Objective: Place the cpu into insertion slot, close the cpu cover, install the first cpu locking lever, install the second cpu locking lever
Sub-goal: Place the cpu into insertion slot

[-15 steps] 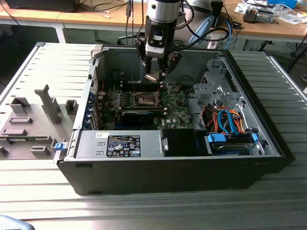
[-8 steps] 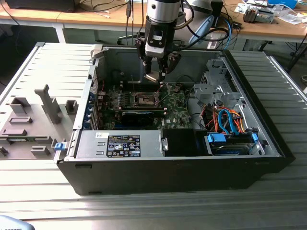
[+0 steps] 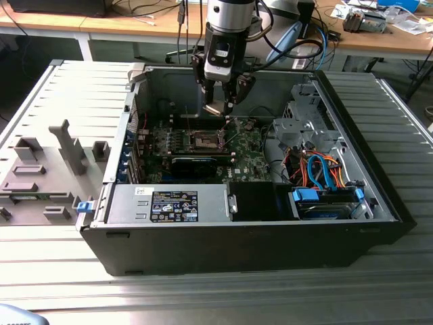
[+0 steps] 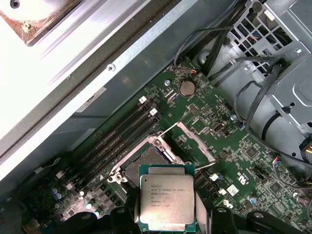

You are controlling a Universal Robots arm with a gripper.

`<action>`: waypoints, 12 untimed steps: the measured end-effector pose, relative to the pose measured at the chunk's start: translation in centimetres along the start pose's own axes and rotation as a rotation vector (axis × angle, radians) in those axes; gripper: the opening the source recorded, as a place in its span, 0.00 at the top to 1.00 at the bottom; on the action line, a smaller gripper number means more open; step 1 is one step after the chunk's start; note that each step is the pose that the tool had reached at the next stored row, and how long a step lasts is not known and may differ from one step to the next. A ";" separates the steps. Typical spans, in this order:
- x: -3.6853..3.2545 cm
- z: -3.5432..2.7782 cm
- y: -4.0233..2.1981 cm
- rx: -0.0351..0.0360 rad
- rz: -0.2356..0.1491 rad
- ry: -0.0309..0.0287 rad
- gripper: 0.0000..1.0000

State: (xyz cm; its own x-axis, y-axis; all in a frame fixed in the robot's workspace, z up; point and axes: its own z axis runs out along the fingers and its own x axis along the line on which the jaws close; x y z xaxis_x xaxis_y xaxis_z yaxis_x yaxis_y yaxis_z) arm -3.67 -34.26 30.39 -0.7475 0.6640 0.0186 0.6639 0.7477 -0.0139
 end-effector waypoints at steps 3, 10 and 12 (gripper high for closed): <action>0.00 0.00 0.00 -0.0001 0.004 0.0001 0.45; 0.00 0.00 0.00 -0.0004 0.020 0.0003 0.45; 0.00 0.00 0.00 -0.0006 0.029 0.0004 0.45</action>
State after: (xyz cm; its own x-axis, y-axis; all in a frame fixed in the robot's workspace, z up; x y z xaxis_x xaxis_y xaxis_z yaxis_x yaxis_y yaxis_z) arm -3.67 -34.26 30.39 -0.7277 0.6857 0.0186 0.6855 0.7279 -0.0139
